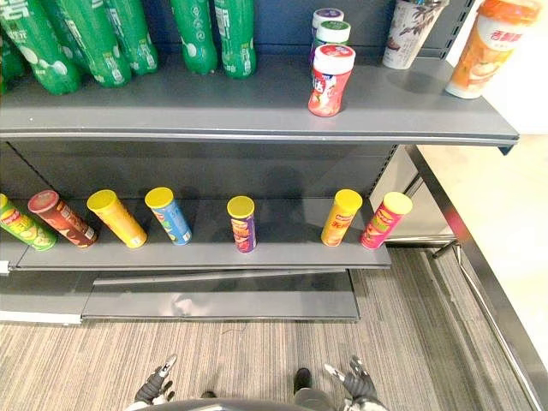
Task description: Put the gum and the chips on the shelf.
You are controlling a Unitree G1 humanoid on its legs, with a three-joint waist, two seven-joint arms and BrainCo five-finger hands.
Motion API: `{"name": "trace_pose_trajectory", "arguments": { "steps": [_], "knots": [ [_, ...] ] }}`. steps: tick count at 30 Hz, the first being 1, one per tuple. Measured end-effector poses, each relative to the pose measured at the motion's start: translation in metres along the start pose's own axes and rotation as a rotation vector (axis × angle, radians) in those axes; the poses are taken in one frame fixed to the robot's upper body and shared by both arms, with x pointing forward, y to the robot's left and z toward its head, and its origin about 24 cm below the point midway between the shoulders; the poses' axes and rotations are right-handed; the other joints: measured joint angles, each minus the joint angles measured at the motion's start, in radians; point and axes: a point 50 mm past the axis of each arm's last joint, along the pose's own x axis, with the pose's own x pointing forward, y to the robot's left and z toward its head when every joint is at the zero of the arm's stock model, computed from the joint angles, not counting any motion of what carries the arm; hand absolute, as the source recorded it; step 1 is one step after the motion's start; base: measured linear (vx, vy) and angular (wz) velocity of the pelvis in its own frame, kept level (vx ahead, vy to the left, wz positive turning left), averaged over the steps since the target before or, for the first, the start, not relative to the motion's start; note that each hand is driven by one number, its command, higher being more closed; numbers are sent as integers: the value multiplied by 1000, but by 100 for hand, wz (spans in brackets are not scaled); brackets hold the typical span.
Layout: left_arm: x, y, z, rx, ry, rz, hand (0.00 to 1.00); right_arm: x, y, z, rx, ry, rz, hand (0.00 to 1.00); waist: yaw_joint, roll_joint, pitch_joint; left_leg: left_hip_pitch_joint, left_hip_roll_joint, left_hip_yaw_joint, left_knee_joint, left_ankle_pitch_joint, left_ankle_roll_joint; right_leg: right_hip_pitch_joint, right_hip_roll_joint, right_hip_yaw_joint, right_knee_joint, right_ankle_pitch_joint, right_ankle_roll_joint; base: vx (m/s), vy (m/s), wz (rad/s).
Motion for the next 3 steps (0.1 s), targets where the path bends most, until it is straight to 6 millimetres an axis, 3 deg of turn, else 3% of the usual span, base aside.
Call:
{"name": "trace_pose_trajectory", "arguments": {
  "steps": [3],
  "knots": [
    [-2, 3, -8, -76, 25, 25, 0, -6, -7, -18, 149, 79, -108, 0, -9, 7, -4, 15, 2, 6, -3, -2, -3, 14, 3, 3, -6, 0, 3, -5, -4, -3]
  ]
}}
